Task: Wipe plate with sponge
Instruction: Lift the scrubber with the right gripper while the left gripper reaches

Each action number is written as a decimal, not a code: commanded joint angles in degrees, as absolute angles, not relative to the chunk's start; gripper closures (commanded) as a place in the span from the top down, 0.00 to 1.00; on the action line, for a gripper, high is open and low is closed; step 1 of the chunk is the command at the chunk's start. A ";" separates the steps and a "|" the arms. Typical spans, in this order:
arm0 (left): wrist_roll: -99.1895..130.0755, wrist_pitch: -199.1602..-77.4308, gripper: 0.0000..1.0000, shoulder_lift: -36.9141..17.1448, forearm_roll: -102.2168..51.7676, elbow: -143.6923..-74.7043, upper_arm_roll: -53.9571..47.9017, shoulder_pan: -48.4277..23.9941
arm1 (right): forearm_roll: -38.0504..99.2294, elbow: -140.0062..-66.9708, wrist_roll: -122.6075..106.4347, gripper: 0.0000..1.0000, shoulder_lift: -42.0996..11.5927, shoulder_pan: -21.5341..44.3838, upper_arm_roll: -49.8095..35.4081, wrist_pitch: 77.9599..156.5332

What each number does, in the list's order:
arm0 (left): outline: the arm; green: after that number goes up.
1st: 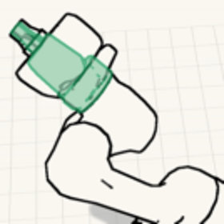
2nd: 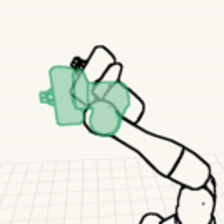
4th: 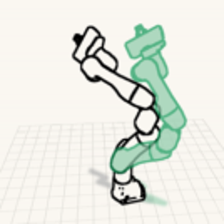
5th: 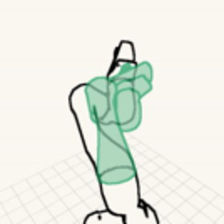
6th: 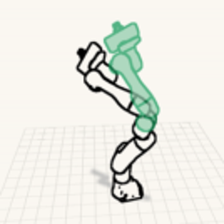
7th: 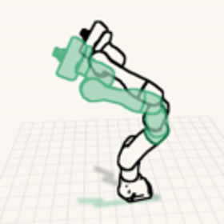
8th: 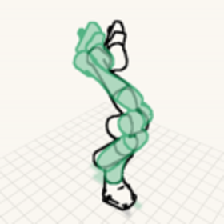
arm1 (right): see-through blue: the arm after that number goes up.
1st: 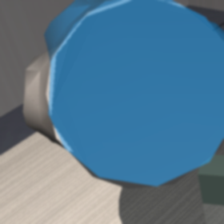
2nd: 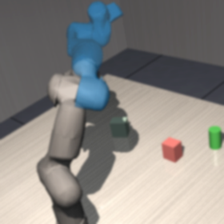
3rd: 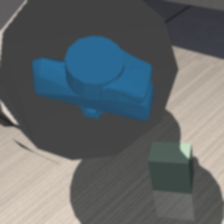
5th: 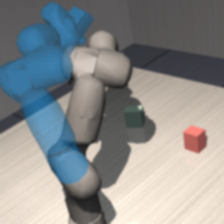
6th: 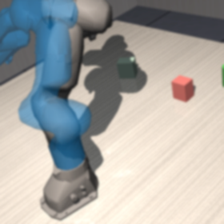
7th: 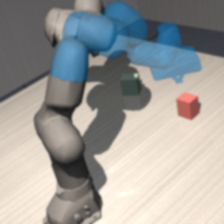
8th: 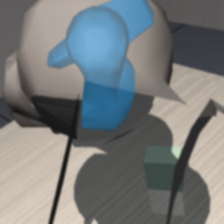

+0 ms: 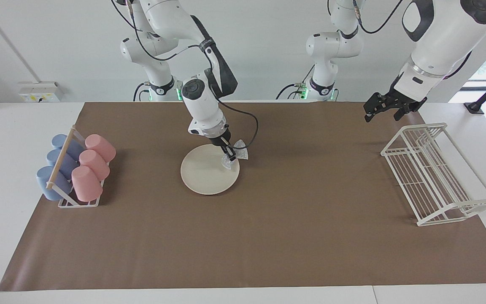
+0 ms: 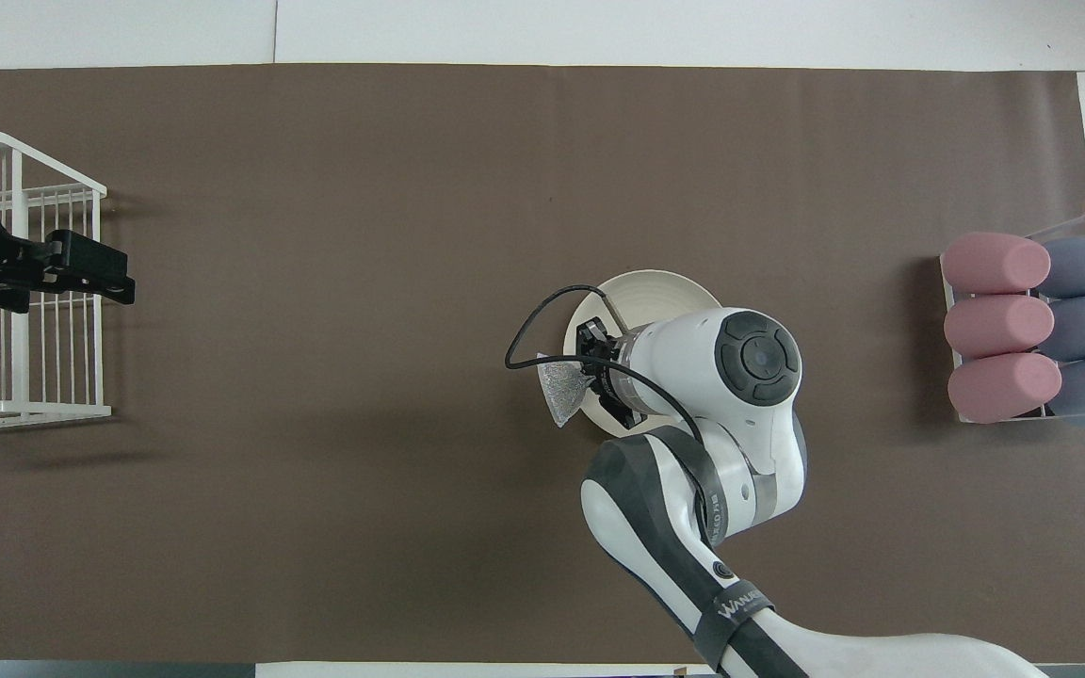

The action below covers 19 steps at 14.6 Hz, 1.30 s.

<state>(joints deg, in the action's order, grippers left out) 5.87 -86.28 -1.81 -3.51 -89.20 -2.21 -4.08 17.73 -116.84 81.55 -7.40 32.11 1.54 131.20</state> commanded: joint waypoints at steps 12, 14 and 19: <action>-6.57 -95.54 1.00 10.19 -60.52 -118.72 -1.85 3.16 | 8.79 -94.74 106.79 0.00 -3.96 32.08 -1.49 106.86; -12.72 -95.71 1.00 9.93 -68.08 -121.45 -2.02 1.60 | 8.79 -95.01 106.96 0.00 -4.74 32.08 -1.49 108.62; -18.36 -102.44 1.00 9.14 -76.72 -123.40 -2.29 -8.05 | 8.88 -95.19 108.98 0.00 -6.15 32.25 -1.49 111.53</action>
